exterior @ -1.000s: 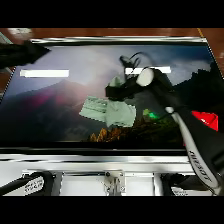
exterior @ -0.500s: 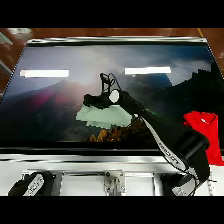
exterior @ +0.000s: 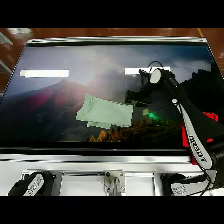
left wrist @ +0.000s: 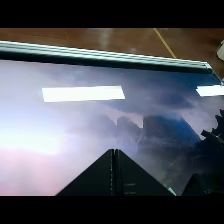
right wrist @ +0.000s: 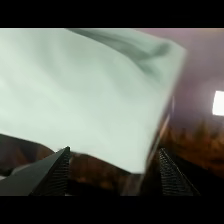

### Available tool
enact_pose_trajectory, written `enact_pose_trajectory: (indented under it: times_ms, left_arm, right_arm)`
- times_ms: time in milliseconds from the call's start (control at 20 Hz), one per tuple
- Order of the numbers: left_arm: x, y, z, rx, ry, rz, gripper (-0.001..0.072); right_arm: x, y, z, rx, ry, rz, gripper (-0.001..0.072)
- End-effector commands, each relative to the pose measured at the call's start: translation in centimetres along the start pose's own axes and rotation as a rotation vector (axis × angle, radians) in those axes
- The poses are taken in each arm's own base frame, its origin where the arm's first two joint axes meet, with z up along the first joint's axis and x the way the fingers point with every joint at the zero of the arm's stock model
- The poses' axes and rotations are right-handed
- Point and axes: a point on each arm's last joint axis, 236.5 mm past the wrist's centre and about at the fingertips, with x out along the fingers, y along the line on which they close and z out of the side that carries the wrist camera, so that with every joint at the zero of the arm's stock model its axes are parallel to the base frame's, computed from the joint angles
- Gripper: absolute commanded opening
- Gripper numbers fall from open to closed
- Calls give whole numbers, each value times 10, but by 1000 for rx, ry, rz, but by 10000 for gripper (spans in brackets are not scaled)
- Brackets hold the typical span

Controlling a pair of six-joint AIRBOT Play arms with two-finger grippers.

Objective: Fold the shirts.

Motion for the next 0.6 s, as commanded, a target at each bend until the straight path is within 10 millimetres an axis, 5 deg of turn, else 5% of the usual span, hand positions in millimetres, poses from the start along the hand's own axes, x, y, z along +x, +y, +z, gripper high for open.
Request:
enact_pose_trajectory:
  times_ms: [0, 200, 450, 500, 550]
  left_arm:
    - [11, 13, -12, -39, 33, 2, 34]
    - [17, 21, -26, -84, 62, 2, 33]
    - [17, 21, -25, -91, 61, 2, 33]
    - [17, 21, -25, -91, 61, 2, 34]
    - [17, 21, -25, -91, 61, 2, 33]
  right_arm:
    - [17, -33, -20, 120, 75, 0, 671]
    - [65, -22, -23, 196, 118, 126, 672]
    - [94, 10, -18, 173, 118, 247, 630]
    - [95, 11, -17, 164, 108, 245, 434]
    - [93, 14, -14, 153, 99, 261, 162]
